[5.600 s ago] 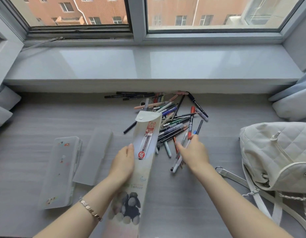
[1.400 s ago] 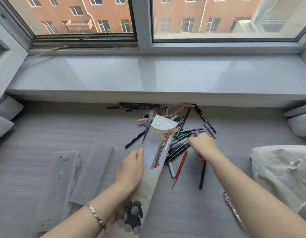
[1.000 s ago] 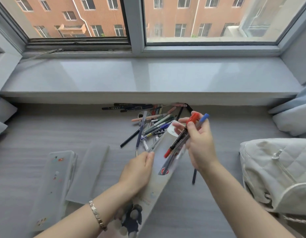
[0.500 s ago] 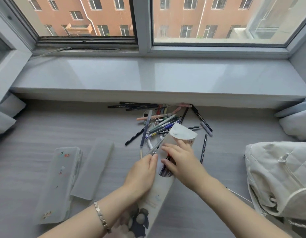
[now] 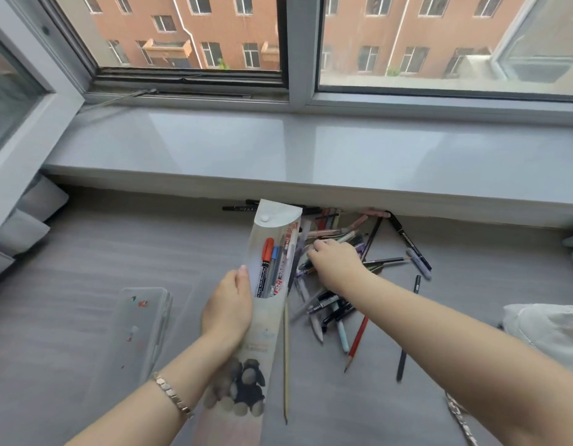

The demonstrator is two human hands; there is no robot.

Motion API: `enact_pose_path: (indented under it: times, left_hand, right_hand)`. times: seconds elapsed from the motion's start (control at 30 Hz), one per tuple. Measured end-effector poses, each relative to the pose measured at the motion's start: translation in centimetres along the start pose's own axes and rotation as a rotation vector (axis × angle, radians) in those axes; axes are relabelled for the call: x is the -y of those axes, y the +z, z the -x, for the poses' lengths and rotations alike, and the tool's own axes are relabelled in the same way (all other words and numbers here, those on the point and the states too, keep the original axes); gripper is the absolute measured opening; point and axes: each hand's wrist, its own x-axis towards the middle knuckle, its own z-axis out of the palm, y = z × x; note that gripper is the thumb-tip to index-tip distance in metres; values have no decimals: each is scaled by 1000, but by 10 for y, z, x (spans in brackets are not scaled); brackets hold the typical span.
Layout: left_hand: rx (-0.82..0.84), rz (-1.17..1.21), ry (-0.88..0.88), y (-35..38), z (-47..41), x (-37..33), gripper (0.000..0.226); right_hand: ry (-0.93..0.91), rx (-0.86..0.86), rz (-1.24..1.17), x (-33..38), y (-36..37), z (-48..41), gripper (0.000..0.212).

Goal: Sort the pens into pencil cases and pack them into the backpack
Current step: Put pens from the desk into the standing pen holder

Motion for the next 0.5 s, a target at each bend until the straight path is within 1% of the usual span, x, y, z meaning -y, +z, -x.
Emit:
enact_pose_path:
  times: [0.03, 0.13, 0.2, 0.27, 0.3, 0.37, 0.43, 0.5]
  left_hand:
    - [1, 4, -3, -1, -1, 2, 43]
    - [-9, 20, 8, -4, -2, 7, 43]
    - [-25, 27, 13, -7, -1, 10, 44]
    - [-38, 26, 13, -9, 1, 12, 44]
    - [-35, 26, 17, -10, 2, 13, 44]
    - [-8, 23, 28, -9, 6, 13, 44]
    - [55, 21, 52, -5, 14, 9, 44]
    - [133, 3, 95, 0, 24, 5, 44]
  right_hand:
    - [-19, -7, 61, 2, 4, -1, 38]
    - [-81, -195, 176, 4, 15, 5, 34]
    - [-152, -343, 195, 0, 21, 10, 25]
    - [-180, -514, 114, -7, 24, 19, 14]
    - [-194, -600, 44, -10, 20, 28, 13]
    - [-202, -772, -87, -15, 13, 48, 14]
    - [-182, -911, -169, -16, 4, 76, 19]
    - [-153, -985, -199, -14, 0, 104, 24]
